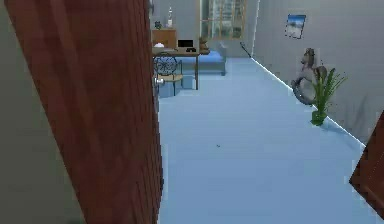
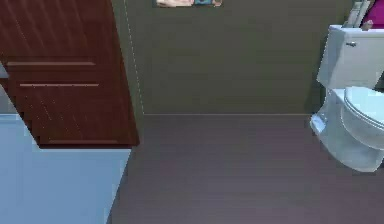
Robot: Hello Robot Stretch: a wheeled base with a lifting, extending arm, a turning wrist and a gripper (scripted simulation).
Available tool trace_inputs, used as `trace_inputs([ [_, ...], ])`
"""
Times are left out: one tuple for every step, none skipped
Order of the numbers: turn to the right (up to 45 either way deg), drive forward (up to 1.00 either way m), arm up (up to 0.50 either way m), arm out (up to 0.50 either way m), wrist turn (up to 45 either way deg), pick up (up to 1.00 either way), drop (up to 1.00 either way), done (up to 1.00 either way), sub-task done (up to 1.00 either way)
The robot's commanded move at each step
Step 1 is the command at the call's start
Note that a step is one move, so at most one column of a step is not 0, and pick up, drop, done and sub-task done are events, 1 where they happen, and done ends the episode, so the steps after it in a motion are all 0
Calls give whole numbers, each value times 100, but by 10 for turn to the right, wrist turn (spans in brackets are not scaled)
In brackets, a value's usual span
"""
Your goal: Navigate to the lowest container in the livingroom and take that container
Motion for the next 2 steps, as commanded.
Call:
trace_inputs([
  [-450,0,0,0,0,0,0,0,0],
  [-450,0,0,0,0,0,0,0,0],
])
